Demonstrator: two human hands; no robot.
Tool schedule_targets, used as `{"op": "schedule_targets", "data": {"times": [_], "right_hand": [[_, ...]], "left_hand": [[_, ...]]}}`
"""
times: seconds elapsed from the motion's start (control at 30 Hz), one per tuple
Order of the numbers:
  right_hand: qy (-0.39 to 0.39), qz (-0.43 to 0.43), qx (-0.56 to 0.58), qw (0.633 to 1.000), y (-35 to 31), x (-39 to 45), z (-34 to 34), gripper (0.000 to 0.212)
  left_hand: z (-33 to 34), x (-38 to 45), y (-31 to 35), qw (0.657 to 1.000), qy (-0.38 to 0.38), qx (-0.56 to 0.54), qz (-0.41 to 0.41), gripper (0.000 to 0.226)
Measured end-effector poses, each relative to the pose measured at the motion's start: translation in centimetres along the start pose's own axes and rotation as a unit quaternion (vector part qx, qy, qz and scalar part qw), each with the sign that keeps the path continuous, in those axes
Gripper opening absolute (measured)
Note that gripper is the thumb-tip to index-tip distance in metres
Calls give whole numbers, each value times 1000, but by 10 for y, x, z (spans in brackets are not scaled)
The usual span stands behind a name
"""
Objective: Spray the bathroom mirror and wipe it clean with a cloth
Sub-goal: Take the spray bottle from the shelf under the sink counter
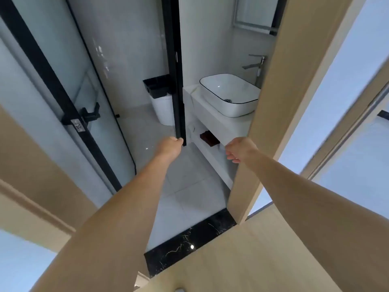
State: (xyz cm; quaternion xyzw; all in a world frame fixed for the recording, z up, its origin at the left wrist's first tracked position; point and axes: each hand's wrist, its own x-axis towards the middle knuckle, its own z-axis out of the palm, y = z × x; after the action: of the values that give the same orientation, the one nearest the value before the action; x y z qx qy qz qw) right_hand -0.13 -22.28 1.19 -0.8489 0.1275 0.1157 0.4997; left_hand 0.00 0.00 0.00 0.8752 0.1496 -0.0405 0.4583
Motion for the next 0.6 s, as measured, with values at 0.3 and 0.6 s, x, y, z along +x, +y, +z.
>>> {"op": "schedule_targets", "data": {"times": [0.3, 0.6], "right_hand": [[22, 30, 7, 999, -36, 90, 49, 19], [14, 51, 9, 999, -60, 179, 83, 10]], "left_hand": [[-20, 116, -11, 1000, -5, 28, -4, 39], [-21, 210, -22, 999, -23, 43, -13, 29]]}}
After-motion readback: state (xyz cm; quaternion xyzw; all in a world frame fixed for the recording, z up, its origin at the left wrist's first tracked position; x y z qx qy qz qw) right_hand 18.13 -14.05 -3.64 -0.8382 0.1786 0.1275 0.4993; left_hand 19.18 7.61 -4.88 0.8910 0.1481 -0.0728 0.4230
